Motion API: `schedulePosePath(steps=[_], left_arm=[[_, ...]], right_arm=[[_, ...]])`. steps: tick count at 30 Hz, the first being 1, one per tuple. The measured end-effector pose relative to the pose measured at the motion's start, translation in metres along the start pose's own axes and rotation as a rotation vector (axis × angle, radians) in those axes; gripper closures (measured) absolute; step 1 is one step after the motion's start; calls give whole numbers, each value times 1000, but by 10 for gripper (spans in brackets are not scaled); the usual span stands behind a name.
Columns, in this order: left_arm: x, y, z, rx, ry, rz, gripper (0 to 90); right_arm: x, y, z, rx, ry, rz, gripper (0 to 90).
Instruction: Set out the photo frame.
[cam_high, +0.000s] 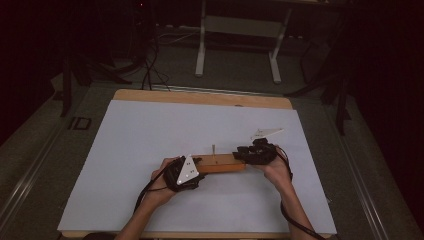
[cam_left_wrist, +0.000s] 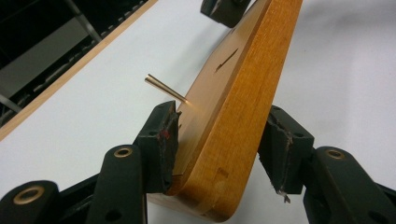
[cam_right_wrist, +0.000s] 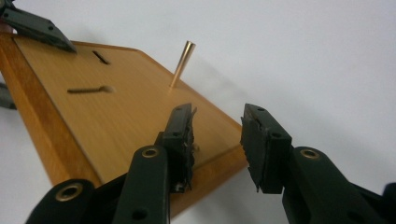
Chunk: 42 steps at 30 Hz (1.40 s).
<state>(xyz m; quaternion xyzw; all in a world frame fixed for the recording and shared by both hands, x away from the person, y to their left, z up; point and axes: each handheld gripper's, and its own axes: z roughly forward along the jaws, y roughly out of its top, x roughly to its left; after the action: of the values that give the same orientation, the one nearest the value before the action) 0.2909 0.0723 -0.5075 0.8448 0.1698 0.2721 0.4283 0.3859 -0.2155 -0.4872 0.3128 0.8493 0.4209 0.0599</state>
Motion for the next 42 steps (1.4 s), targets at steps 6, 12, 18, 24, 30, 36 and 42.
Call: schedulePosePath(steps=[6, 12, 18, 24, 30, 36, 42], left_arm=[[3, 1, 0, -1, -6, -15, 497], [5, 2, 0, -2, -12, -26, 495], [10, 1, -2, -23, -5, -64, 498], [16, 1, -3, -33, 3, -94, 500], [21, 1, -4, -38, 14, -111, 509], [26, -1, -7, -41, 22, -136, 513], [29, -2, -8, -41, 19, -152, 510]], right_arm=[[-3, -6, -12, -29, -19, 7, 641], [-5, -10, -18, -50, -31, 15, 644], [-8, -14, -21, -55, -38, 17, 634], [-7, -17, -21, -42, -26, -2, 674], [-4, -21, -16, -5, -20, -62, 671], [0, -20, -10, -10, 2, -90, 596], [4, -13, -4, -30, 8, -119, 508]])
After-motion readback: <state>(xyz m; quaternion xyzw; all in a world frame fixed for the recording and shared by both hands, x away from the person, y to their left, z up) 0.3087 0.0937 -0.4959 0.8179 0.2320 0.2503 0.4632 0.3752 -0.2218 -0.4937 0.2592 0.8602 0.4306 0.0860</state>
